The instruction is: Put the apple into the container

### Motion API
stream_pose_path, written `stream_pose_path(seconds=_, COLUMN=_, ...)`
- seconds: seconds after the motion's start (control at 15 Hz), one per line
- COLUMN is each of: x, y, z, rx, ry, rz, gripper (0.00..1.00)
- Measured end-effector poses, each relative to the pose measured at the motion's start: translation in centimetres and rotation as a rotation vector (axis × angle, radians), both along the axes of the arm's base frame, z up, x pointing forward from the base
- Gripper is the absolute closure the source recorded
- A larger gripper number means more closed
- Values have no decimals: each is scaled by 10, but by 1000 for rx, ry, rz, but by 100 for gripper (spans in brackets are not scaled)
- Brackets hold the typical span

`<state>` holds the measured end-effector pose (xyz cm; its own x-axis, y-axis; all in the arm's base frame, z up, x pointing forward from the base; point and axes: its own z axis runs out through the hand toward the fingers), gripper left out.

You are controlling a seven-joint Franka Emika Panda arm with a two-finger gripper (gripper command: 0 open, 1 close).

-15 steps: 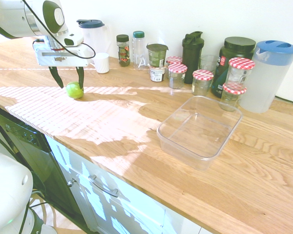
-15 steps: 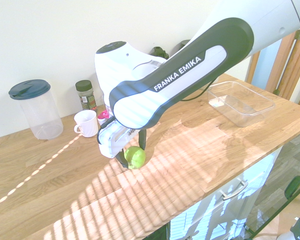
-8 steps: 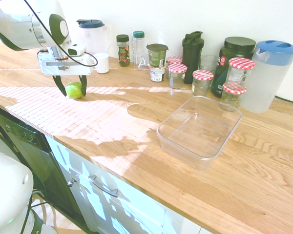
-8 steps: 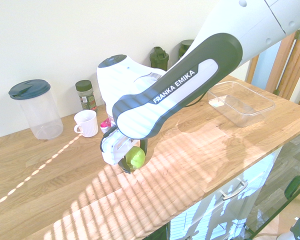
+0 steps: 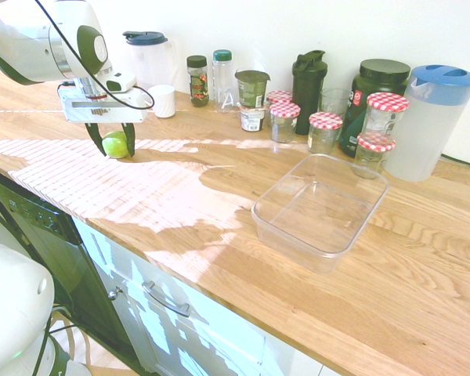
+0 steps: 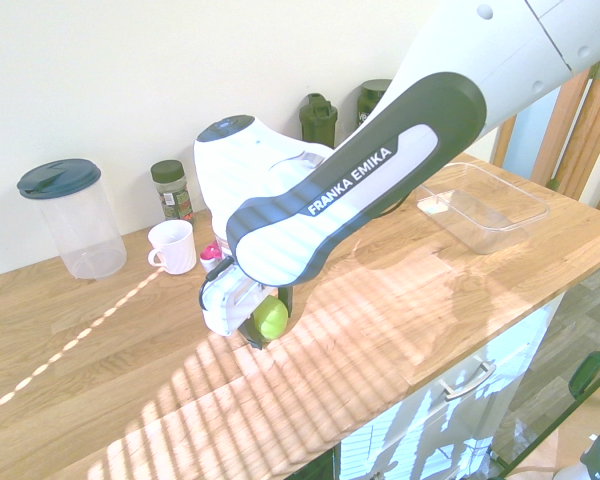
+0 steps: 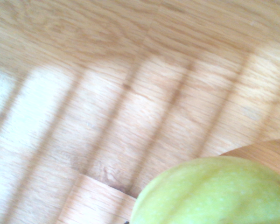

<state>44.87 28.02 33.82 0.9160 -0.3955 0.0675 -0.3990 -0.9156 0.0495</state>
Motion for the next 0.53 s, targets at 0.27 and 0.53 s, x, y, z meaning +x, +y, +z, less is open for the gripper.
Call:
stream_pose_path(seconds=0.27, x=7, y=-43, z=81, rx=71, ry=-66, rz=-106, gripper=100)
stream_pose_path(seconds=0.53, x=-5, y=-205, z=147, rx=95, ry=-105, rz=-275, gripper=100)
